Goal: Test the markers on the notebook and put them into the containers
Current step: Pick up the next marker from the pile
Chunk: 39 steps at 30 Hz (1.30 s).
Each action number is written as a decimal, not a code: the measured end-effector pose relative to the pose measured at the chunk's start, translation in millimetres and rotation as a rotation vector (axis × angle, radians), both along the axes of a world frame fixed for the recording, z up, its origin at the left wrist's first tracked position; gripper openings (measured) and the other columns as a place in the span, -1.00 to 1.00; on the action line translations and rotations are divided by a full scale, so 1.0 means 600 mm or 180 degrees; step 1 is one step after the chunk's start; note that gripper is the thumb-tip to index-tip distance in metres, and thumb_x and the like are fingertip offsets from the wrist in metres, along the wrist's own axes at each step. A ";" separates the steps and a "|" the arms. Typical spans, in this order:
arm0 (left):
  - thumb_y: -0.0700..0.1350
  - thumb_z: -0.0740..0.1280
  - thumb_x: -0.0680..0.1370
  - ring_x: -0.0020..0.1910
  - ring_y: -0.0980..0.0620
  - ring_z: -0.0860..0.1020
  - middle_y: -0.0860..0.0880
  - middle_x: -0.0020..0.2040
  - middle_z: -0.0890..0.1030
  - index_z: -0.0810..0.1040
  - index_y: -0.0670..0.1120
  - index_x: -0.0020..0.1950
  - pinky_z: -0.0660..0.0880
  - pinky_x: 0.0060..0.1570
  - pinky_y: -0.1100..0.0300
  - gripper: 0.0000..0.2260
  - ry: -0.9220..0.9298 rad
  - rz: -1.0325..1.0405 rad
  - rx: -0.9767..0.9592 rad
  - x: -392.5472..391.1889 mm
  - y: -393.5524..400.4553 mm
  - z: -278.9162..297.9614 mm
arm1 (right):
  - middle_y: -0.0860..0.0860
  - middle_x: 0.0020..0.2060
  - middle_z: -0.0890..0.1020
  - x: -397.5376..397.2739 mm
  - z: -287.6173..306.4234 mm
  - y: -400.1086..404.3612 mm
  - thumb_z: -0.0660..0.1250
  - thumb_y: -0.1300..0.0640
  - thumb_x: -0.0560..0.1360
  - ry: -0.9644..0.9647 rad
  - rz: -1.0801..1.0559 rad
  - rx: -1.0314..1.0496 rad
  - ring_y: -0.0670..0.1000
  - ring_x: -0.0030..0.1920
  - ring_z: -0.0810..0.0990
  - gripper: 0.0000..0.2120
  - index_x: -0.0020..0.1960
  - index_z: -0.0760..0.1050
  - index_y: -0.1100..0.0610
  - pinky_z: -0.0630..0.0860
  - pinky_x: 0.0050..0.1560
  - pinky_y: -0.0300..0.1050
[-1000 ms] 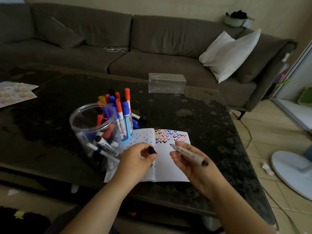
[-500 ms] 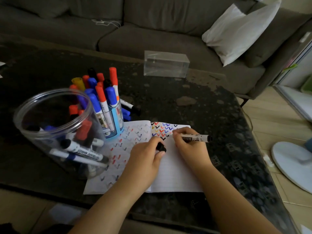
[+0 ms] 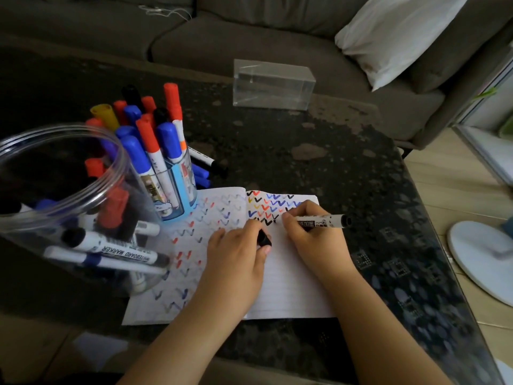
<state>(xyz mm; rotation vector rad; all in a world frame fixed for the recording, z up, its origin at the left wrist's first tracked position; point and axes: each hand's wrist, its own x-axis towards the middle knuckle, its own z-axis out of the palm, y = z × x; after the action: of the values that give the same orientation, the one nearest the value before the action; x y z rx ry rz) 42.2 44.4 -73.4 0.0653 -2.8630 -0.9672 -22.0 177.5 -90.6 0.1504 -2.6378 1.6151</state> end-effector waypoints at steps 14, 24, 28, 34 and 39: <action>-0.03 0.22 0.58 -0.07 0.25 0.38 0.19 -0.09 0.42 0.40 0.07 0.10 0.37 0.01 0.39 -0.89 0.0122 0.0153 0.0612 -0.002 -0.004 -0.001 | -0.09 -0.50 0.46 0.002 0.010 0.013 0.32 0.12 0.53 -0.0237 -0.0508 -0.0618 -0.22 -0.52 0.38 -0.82 -0.21 0.47 0.17 0.31 -0.48 -0.39; -0.34 0.30 0.49 -0.13 0.07 0.65 -0.02 -0.19 0.70 0.61 -0.12 -0.08 0.55 0.01 0.19 -0.84 -0.0585 0.0797 0.4334 0.031 -0.019 0.054 | 0.04 -0.47 0.47 0.097 0.100 0.010 0.19 0.22 0.58 -0.0590 0.0170 -0.1927 -0.10 -0.45 0.34 -0.81 -0.17 0.48 0.27 0.30 -0.44 -0.27; -0.35 0.29 0.49 -0.14 0.04 0.64 -0.04 -0.20 0.70 0.60 -0.14 -0.06 0.54 0.02 0.17 -0.84 -0.0534 0.0567 0.4173 0.071 -0.022 0.088 | 0.01 -0.50 0.48 0.136 0.134 0.006 0.21 0.22 0.56 -0.0541 0.0194 -0.1990 -0.12 -0.48 0.34 -0.81 -0.21 0.42 0.24 0.29 -0.45 -0.28; -0.31 0.34 0.47 -0.16 0.05 0.64 -0.06 -0.20 0.69 0.67 -0.09 -0.14 0.51 0.01 0.19 -0.84 -0.0438 0.0216 0.3711 0.129 -0.030 0.114 | 0.02 -0.50 0.53 0.177 0.162 0.000 0.27 0.19 0.54 -0.0405 0.0370 -0.1649 -0.06 -0.43 0.40 -0.80 -0.25 0.44 0.19 0.34 -0.38 -0.22; -0.15 0.22 0.59 -0.24 0.21 0.58 0.10 -0.24 0.65 0.57 0.02 0.05 0.49 -0.11 0.34 -0.84 -0.0228 -0.0459 0.1965 0.167 -0.045 0.128 | -0.08 -0.53 0.51 0.212 0.183 -0.005 0.38 0.10 0.46 -0.0248 0.0745 -0.1148 -0.14 -0.47 0.41 -0.81 -0.31 0.52 0.08 0.34 -0.40 -0.31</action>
<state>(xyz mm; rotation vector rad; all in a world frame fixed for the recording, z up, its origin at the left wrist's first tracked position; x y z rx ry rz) 142.4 17.4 3.5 -0.0544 -2.5373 -1.8722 105.3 174.7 19.3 0.3995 -2.4006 2.1800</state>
